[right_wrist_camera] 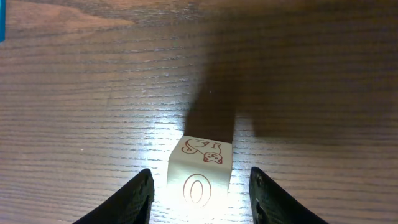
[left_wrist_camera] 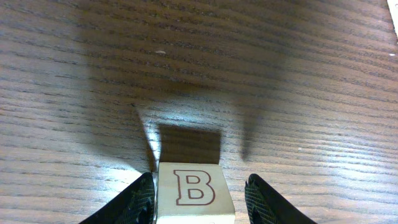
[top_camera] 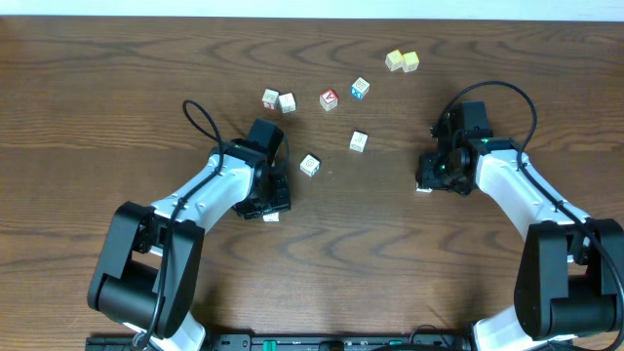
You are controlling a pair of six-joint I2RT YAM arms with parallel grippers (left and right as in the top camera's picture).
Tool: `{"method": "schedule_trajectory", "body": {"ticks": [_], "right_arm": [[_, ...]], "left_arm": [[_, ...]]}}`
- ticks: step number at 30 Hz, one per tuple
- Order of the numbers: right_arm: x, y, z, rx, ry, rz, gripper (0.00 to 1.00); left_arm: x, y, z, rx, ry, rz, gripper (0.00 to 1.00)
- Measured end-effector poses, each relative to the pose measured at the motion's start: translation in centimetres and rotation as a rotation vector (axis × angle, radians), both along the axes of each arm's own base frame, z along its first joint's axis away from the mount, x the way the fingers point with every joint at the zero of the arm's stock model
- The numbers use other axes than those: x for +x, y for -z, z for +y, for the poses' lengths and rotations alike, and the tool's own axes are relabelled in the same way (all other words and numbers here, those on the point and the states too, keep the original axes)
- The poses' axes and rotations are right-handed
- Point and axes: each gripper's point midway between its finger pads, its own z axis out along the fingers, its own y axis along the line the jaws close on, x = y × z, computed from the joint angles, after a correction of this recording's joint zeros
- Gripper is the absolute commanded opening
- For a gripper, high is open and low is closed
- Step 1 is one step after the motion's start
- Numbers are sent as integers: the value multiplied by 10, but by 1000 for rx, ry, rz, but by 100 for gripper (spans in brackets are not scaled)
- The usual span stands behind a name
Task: Lift 4 blocks
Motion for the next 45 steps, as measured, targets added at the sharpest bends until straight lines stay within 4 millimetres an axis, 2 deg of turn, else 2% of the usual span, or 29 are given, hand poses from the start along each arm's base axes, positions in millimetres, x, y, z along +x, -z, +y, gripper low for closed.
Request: {"method": "schedule_trajectory", "body": {"ticks": [6, 10, 13, 15, 20, 29, 42, 45], "right_arm": [[-2, 7, -1, -7, 1, 18, 44], [-5, 25, -1, -11, 2, 65, 42], [-3, 26, -2, -13, 2, 57, 35], [-2, 26, -2, -15, 0, 55, 26], [-2, 26, -2, -12, 8, 54, 20], [-9, 25, 3, 16, 1, 89, 18], [-20, 23, 33, 115, -56, 127, 20], [-21, 23, 35, 118, -64, 128, 20]], "left_arm": [[0, 0, 0, 0, 0, 0, 48], [0, 0, 0, 0, 0, 0, 48], [0, 0, 0, 0, 0, 0, 47], [0, 0, 0, 0, 0, -1, 46], [1, 0, -4, -4, 11, -12, 45], [5, -2, -28, -30, 65, -67, 45], [30, -9, -46, -92, -17, -161, 45], [27, -8, -47, -89, -14, -153, 51]]}}
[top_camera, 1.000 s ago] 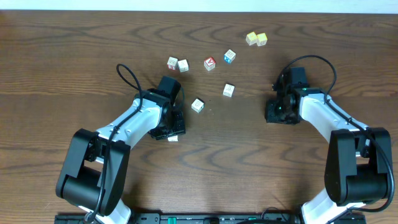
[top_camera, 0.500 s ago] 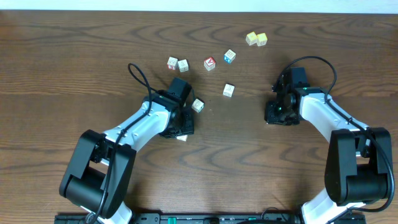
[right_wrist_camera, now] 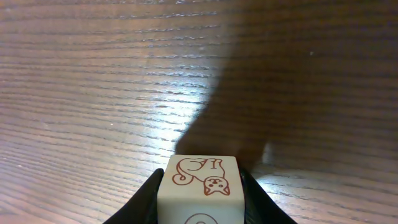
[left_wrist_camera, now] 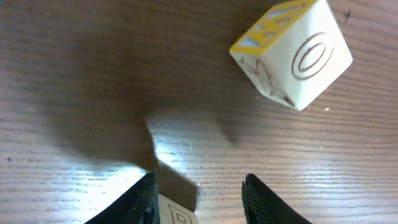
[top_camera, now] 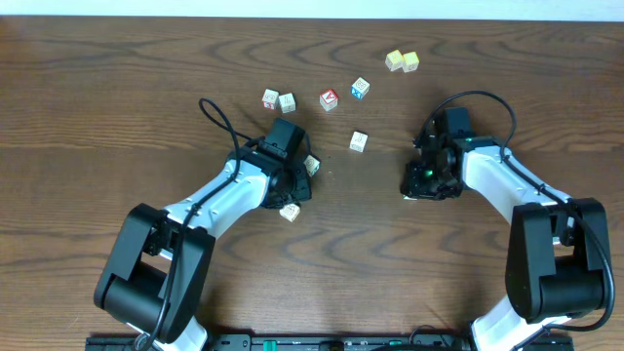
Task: Lift 4 blocks
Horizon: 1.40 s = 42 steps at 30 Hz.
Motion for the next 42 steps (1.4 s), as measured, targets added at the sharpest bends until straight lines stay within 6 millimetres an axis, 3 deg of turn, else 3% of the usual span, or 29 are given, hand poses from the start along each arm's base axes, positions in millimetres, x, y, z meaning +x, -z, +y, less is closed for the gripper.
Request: {"method": "schedule_trajectory", "body": {"ticks": [3, 9, 20, 25, 30, 34, 38, 42], "right_arm": [[0, 0, 0, -2, 0, 0, 20], [0, 0, -1, -4, 0, 0, 19], [-9, 3, -2, -116, -48, 18, 15], [-10, 3, -3, -155, -60, 15, 24], [-16, 1, -11, -202, -51, 51, 41], [-7, -11, -11, -214, -47, 39, 49], [0, -21, -11, -215, -40, 31, 56], [3, -27, -10, -213, -22, 33, 55]], "left_arm": [[-7, 3, 5, 34, 33, 17, 54], [-23, 10, 37, 186, 116, 63, 54], [-15, 10, 58, 228, 98, 55, 59], [-13, 10, 59, 224, 74, 50, 66], [-12, 10, 60, 225, 65, 50, 66], [-14, 8, 68, 230, 43, 67, 72], [-15, -9, 83, 226, 0, 65, 74], [-14, -34, 89, 195, -28, 30, 74]]}}
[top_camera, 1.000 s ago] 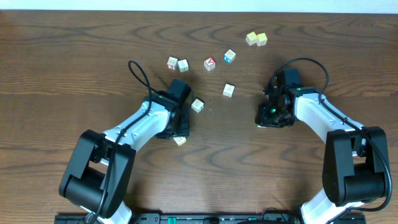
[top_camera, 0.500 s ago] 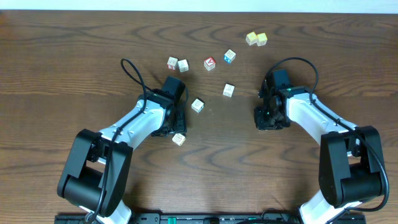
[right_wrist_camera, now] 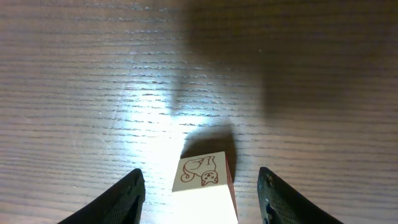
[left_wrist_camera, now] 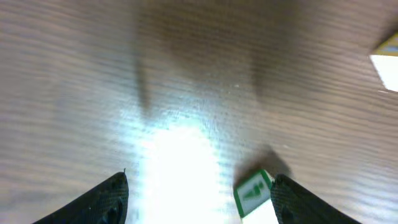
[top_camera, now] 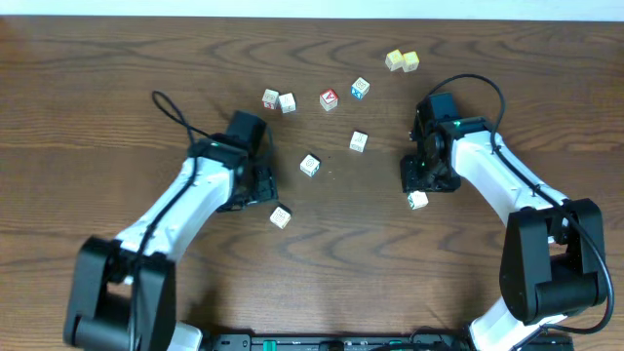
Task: Lift 4 blocks
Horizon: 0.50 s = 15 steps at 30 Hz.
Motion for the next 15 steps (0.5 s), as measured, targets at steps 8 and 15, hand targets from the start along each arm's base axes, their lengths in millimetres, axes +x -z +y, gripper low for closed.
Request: {"method": "schedule_trajectory", "body": {"ticks": [8, 15], "right_arm": [[-9, 0, -2, -10, -45, 34, 58], [-10, 0, -2, -11, -71, 36, 61]], "left_arm": [[-3, 0, -30, -112, 139, 6, 74], [-12, 34, -41, -106, 323, 84, 75]]}}
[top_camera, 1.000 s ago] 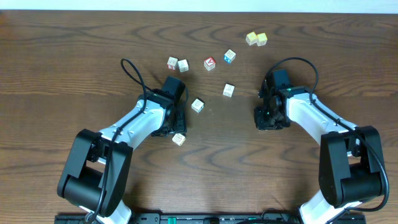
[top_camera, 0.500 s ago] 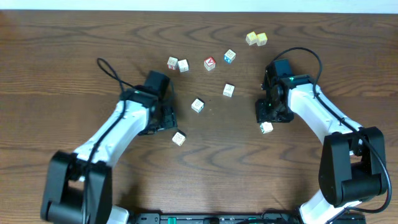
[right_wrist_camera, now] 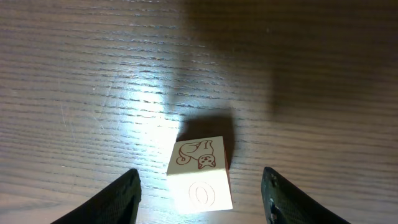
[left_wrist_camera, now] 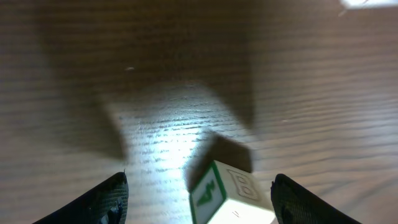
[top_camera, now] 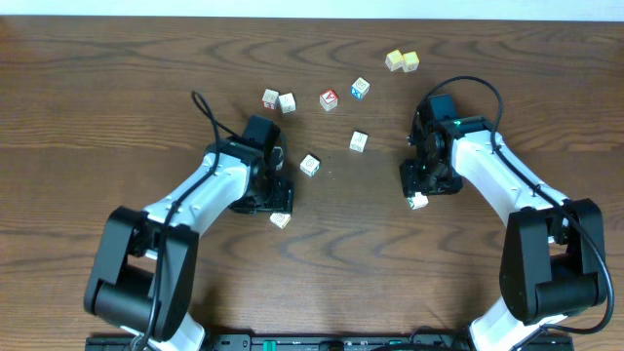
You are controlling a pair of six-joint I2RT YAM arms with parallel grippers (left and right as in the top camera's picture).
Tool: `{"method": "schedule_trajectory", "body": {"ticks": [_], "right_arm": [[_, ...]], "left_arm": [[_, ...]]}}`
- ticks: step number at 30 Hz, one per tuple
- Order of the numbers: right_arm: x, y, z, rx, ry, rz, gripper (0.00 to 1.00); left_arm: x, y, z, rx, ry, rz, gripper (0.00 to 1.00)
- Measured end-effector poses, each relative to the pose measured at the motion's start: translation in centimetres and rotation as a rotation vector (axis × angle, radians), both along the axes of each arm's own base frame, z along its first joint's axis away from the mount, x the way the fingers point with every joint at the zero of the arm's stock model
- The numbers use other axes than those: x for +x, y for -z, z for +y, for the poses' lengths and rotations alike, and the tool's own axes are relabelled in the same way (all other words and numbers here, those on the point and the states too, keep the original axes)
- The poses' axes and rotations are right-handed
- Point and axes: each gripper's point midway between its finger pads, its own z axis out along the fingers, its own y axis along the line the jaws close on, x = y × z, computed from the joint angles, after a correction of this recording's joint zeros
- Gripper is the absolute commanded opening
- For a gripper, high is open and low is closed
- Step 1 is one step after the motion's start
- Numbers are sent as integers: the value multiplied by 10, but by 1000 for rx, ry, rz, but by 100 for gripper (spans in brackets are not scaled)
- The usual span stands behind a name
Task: Lift 4 blocks
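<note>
My left gripper (left_wrist_camera: 199,202) is open over the table, and a block with a green picture and a letter B (left_wrist_camera: 233,194) lies between its fingers, nearer the right one. In the overhead view this block (top_camera: 280,219) lies just below the left gripper (top_camera: 271,193). My right gripper (right_wrist_camera: 200,200) is open too. A cream block with a red cat drawing and an O (right_wrist_camera: 199,174) rests on the wood between its fingers, touching neither. The overhead view shows that block (top_camera: 418,201) just under the right gripper (top_camera: 421,181).
More blocks lie on the brown wooden table (top_camera: 117,88): one at the centre (top_camera: 309,165), one (top_camera: 358,141) to its right, a red one (top_camera: 329,99), a blue one (top_camera: 360,88), a pair (top_camera: 278,100) at the back left, a yellow pair (top_camera: 402,61) at the back.
My left gripper has moved to the right, so the B block now sits between its fingers instead of at the right finger. The right gripper and its cat block have hardly changed.
At first each gripper stood around its block on the table, the left at the B block, the right at the cat block. Then the right was shut on the cat block, and the left had the B block between its fingers. Later both were open, blocks lying on the table, as now.
</note>
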Motion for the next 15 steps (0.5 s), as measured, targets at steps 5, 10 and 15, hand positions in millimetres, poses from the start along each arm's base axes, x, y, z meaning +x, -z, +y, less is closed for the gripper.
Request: {"method": "schedule_trajectory", "body": {"ticks": [5, 10, 15], "right_arm": [[3, 0, 1, 2, -10, -12, 62], [5, 0, 1, 4, -11, -22, 63], [6, 0, 1, 5, -11, -26, 63]], "left_arm": [[-2, 1, -4, -21, 147, -16, 75], [-9, -3, -19, -120, 287, -25, 78], [-21, -7, -26, -183, 391, -8, 79]]}}
